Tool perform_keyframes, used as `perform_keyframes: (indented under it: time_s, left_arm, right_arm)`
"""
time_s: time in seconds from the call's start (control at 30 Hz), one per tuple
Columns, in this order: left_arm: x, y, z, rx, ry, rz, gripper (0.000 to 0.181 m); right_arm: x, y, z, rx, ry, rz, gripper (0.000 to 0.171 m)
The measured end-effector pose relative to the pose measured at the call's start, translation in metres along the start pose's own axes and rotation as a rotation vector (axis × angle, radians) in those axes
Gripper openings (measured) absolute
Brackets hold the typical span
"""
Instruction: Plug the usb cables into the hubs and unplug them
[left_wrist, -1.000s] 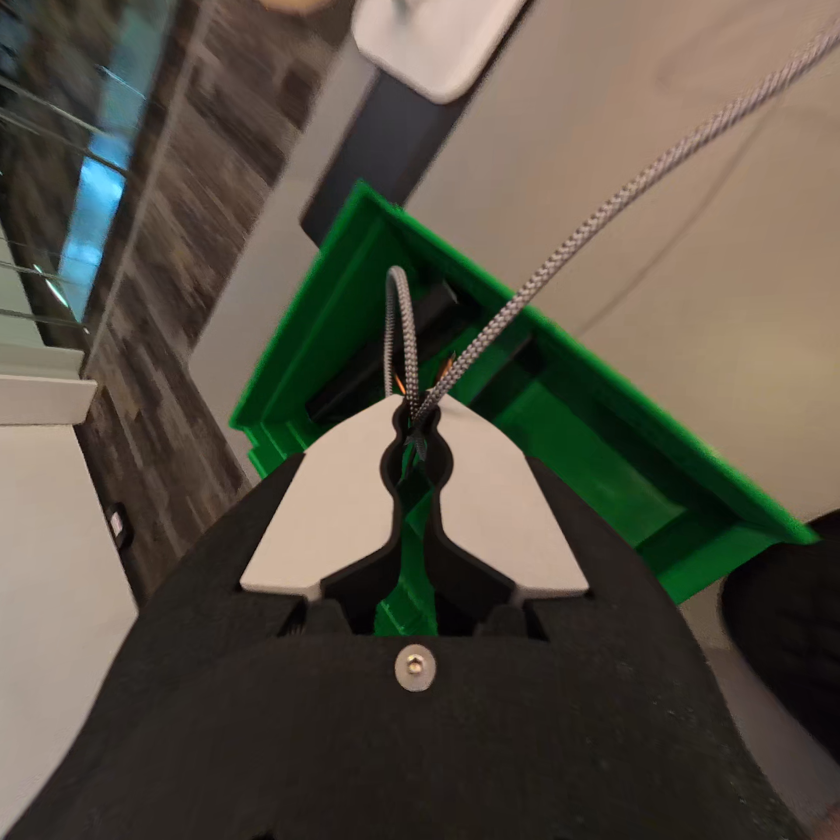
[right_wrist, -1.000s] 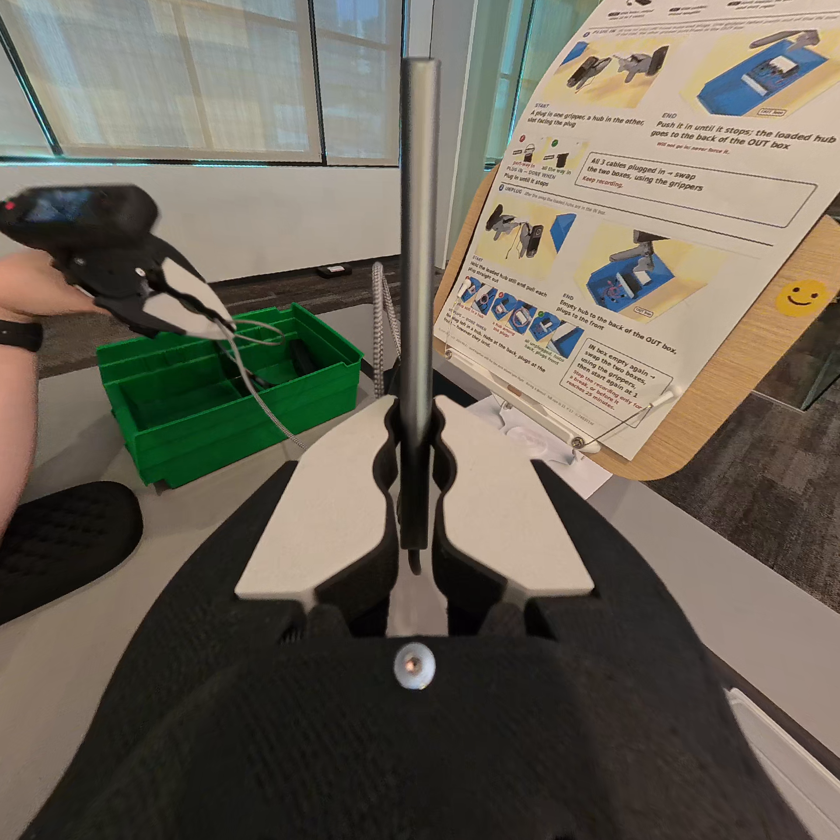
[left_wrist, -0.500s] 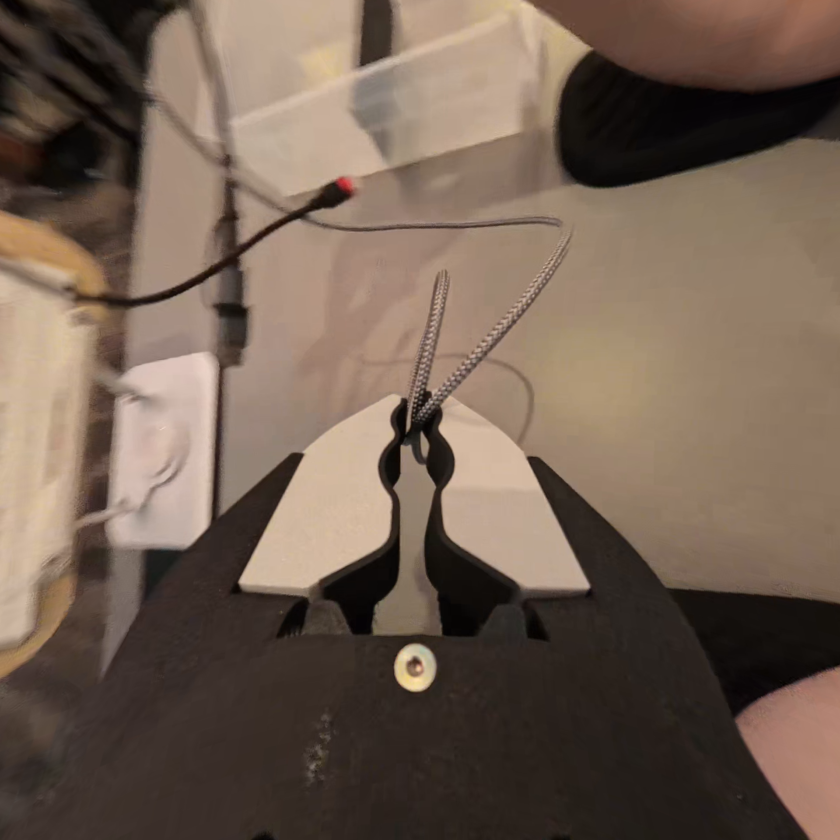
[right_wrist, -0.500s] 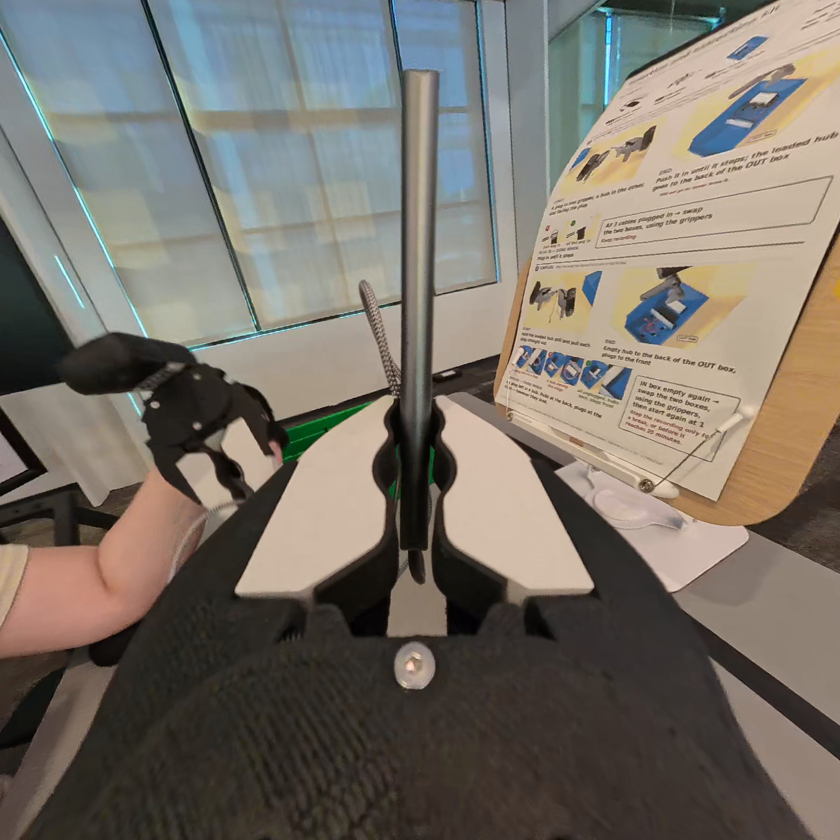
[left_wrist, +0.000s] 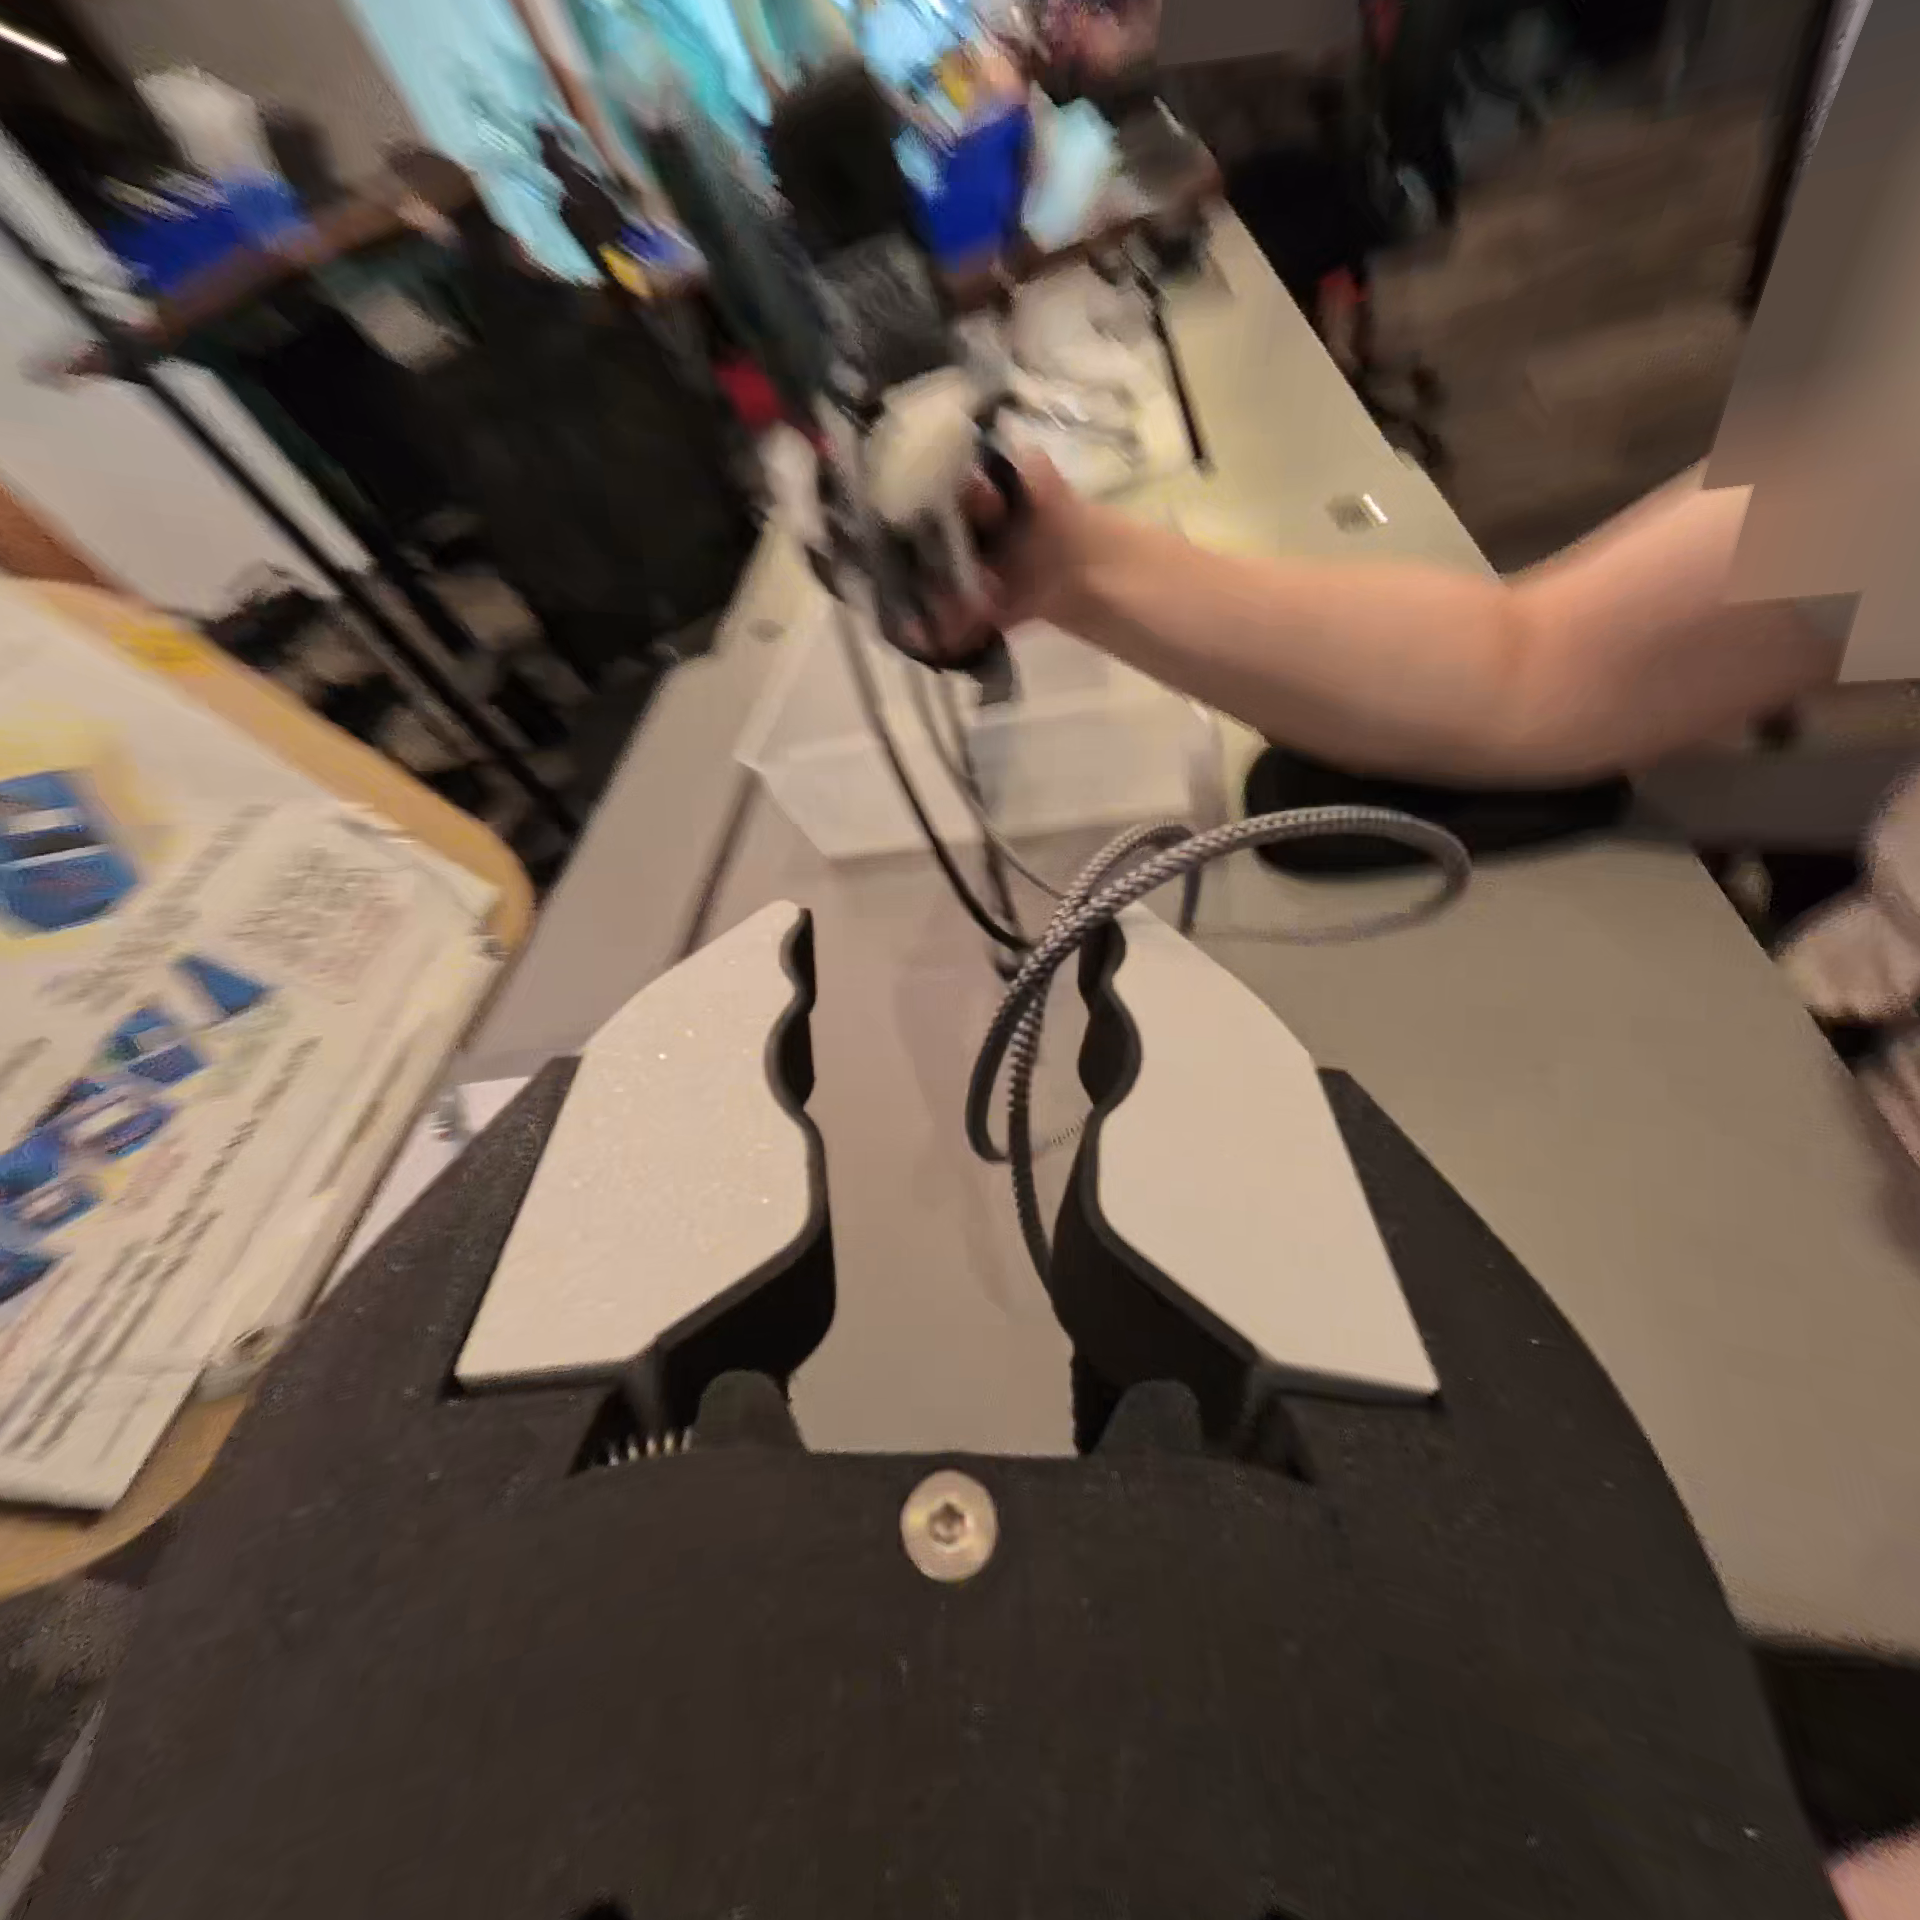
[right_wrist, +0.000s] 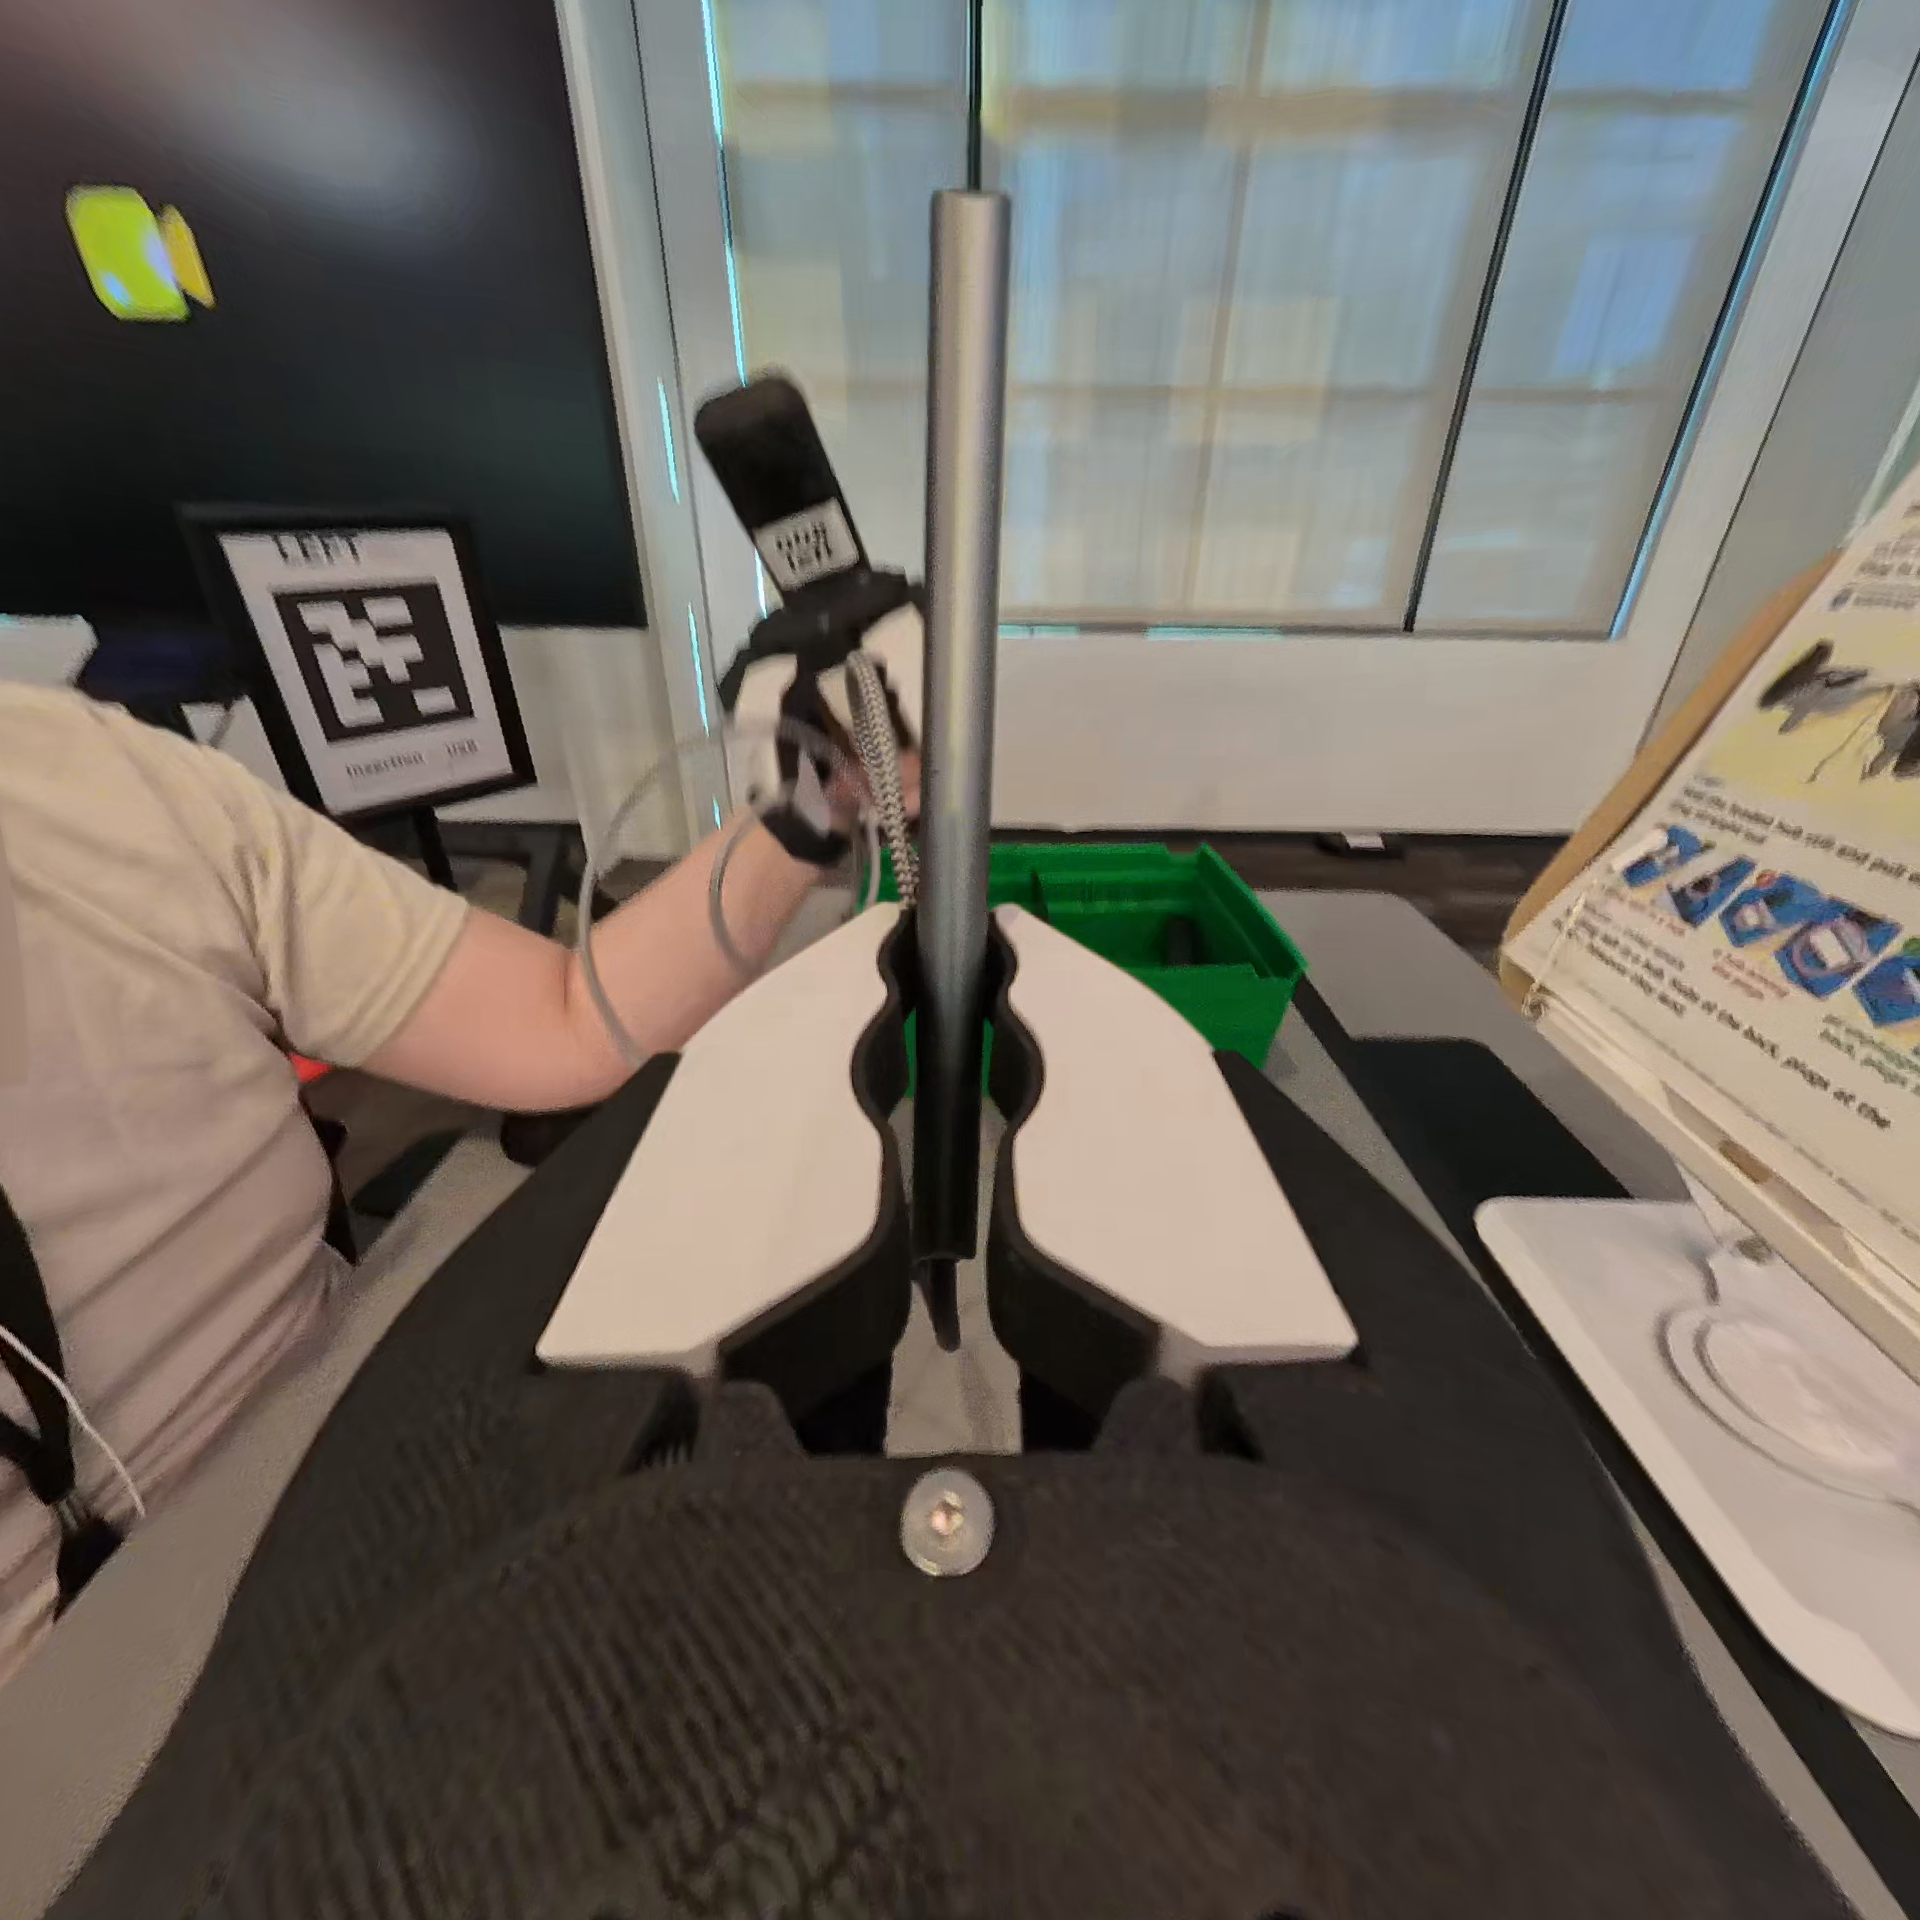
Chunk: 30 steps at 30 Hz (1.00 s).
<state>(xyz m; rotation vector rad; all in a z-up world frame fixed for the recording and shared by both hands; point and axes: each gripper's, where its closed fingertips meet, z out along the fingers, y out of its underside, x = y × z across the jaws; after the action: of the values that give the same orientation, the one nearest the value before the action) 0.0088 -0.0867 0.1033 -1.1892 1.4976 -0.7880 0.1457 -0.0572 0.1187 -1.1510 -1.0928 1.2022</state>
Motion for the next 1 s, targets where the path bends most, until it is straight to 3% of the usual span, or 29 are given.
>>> perform_keyframes:
  time_s: [0.07, 0.17, 0.27, 0.4, 0.47, 0.57, 0.63, 0.73, 0.83, 0.93, 1.0]
  left_arm:
    - [-0.020, -0.007, -0.019, 0.088, -0.122, -0.060, 0.042]
    - [-0.017, -0.005, -0.026, 0.128, -0.096, -0.096, 0.047]
    - [-0.013, 0.015, -0.009, -0.032, -0.088, -0.105, 0.061]
    - [0.005, 0.031, 0.033, -0.165, 0.004, -0.021, 0.061]
    - [0.019, 0.057, 0.055, -0.323, 0.090, -0.031, 0.058]
    - [0.049, 0.124, 0.061, -0.758, 0.280, -0.096, 0.062]
    - [0.050, 0.145, 0.067, -0.860, 0.290, -0.099, 0.064]
    - [0.050, 0.153, 0.073, -0.881, 0.303, -0.109, 0.067]
    - [0.029, 0.157, 0.060, -0.908, 0.189, -0.043, 0.073]
    - [-0.016, 0.127, 0.053, -0.717, -0.055, -0.012, 0.084]
    - [-0.035, 0.089, 0.051, -0.489, -0.134, -0.120, 0.076]
  right_arm:
    - [0.005, 0.011, 0.008, -0.073, 0.041, -0.011, 0.011]
    - [0.011, 0.019, 0.008, -0.154, 0.098, -0.012, 0.012]
    - [0.016, 0.014, -0.007, -0.177, 0.165, 0.008, 0.011]
    - [0.024, 0.004, -0.032, -0.169, 0.269, 0.042, 0.011]
    - [0.028, 0.005, -0.042, -0.194, 0.318, 0.056, 0.011]
    - [0.035, 0.015, -0.053, -0.259, 0.376, 0.100, 0.011]
    - [0.041, 0.022, -0.058, -0.282, 0.408, 0.147, 0.011]
    - [0.045, 0.027, -0.059, -0.285, 0.408, 0.183, 0.011]
    - [0.044, 0.032, -0.054, -0.311, 0.390, 0.180, 0.011]
    - [0.032, 0.038, -0.040, -0.353, 0.303, 0.164, 0.011]
    - [0.024, 0.048, -0.027, -0.424, 0.252, 0.131, 0.011]
